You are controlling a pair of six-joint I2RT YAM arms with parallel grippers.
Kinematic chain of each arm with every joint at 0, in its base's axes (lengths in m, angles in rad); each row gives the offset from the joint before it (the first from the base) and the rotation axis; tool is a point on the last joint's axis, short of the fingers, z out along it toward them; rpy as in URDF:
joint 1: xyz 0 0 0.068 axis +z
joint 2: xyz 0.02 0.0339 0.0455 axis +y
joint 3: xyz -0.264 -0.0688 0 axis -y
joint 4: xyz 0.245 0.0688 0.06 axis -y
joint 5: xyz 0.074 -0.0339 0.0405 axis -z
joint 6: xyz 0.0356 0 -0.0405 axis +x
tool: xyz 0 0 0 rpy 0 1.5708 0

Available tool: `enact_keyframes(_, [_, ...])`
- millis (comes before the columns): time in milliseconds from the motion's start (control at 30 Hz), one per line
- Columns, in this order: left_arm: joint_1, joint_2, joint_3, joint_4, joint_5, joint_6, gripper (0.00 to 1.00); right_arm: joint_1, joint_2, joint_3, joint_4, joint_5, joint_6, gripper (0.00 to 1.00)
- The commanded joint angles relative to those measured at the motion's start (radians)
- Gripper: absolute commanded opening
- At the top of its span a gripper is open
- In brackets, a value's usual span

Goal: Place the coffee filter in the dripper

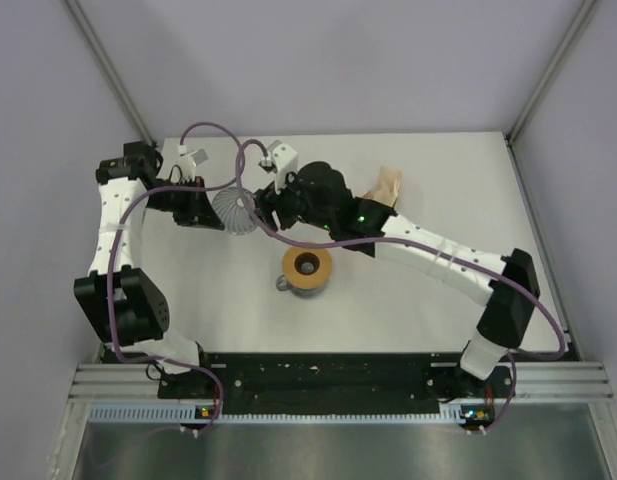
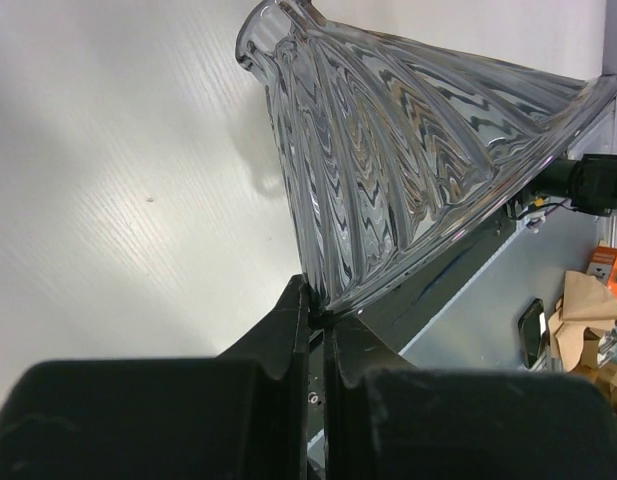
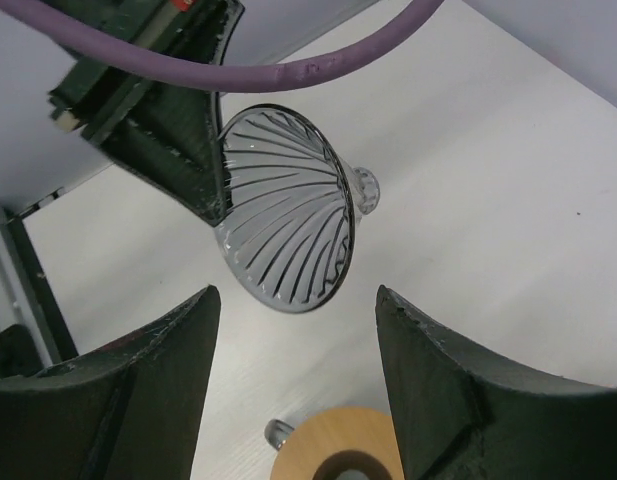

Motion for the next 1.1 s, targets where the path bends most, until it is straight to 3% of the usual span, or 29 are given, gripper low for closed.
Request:
enact_keyframes(0, [-0.008, -0.051, 0.007, -0.166, 0.092, 0.021, 0.0, 0.033, 0.132, 0.115, 0.028, 0.153, 0.0, 0.64])
enact_keyframes(100, [-0.017, -0.054, 0.003, -0.172, 0.088, 0.033, 0.0, 0.033, 0.194, 0.155, 0.014, 0.173, -0.016, 0.61])
enact_keyframes(167, [-0.018, -0.052, -0.002, -0.186, 0.095, 0.048, 0.0, 0.033, 0.229, 0.193, -0.01, 0.164, -0.02, 0.52])
enact_keyframes(300, [-0.02, -0.051, -0.01, -0.206, 0.088, 0.074, 0.0, 0.033, 0.243, 0.224, -0.023, 0.181, -0.021, 0.06])
enact_keyframes(333, [-0.021, -0.051, -0.011, -0.207, 0.086, 0.08, 0.0, 0.032, 0.243, 0.224, -0.023, 0.19, -0.024, 0.0])
enact_keyframes(433, [-0.024, -0.06, -0.011, -0.212, 0.082, 0.102, 0.0, 0.024, 0.239, 0.224, -0.029, 0.198, -0.032, 0.0])
enact_keyframes(467, [-0.024, -0.062, -0.011, -0.212, 0.074, 0.111, 0.05, 0.014, 0.237, 0.222, -0.033, 0.186, -0.027, 0.0])
enact_keyframes(567, [-0.026, -0.065, -0.004, -0.214, 0.046, 0.123, 0.42, -0.014, 0.222, 0.222, -0.065, 0.131, -0.01, 0.0])
enact_keyframes(633, [-0.024, -0.065, 0.019, -0.223, 0.026, 0.134, 0.58, -0.031, 0.208, 0.235, -0.124, 0.086, -0.004, 0.0])
enact_keyframes(767, [-0.023, -0.071, 0.084, -0.202, -0.013, 0.105, 0.62, -0.071, 0.2, 0.333, -0.359, -0.072, 0.019, 0.0])
enact_keyframes(900, [-0.023, -0.104, 0.093, -0.055, -0.093, -0.01, 0.62, -0.085, 0.194, 0.413, -0.61, -0.144, 0.023, 0.0])
enact_keyframes(1067, [-0.024, -0.14, 0.081, 0.073, -0.123, -0.087, 0.62, -0.112, 0.177, 0.399, -0.78, -0.253, 0.046, 0.0])
